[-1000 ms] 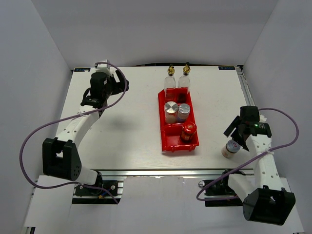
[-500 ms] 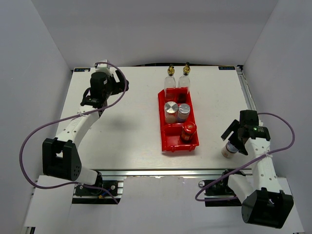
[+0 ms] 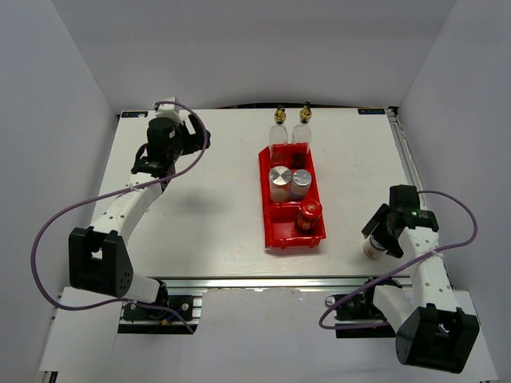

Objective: Organize the condiment bottles

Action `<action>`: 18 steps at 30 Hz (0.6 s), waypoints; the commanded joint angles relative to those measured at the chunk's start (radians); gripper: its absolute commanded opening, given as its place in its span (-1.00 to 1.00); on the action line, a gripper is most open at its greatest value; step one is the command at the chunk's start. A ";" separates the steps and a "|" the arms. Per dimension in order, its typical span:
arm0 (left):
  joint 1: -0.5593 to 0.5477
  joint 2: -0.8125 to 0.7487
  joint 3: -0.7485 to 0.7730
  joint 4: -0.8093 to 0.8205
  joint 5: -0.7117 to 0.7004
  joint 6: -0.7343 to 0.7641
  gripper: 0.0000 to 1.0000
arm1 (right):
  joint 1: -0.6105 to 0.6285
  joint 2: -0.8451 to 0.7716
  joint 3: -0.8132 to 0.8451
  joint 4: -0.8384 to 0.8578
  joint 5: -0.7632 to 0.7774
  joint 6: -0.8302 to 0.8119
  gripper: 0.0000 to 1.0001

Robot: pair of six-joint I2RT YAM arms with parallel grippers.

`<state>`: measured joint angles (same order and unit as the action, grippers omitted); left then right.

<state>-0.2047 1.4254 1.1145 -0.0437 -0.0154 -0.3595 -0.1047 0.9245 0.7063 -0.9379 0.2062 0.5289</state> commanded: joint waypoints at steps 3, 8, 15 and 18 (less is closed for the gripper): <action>0.005 -0.046 0.002 0.011 -0.001 0.005 0.96 | -0.006 -0.003 -0.004 0.050 0.002 -0.010 0.25; 0.004 -0.054 0.004 0.007 -0.008 0.007 0.96 | -0.006 -0.016 0.048 0.074 -0.079 -0.064 -0.66; 0.005 -0.074 -0.010 0.019 -0.006 -0.012 0.96 | 0.083 -0.038 0.379 0.134 -0.180 -0.178 -0.95; 0.004 -0.091 -0.024 0.027 -0.009 -0.024 0.96 | 0.250 -0.009 0.511 0.166 -0.160 -0.187 -0.96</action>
<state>-0.2047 1.3998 1.1027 -0.0399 -0.0166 -0.3676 0.0200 0.9230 1.0603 -0.9009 0.0872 0.3820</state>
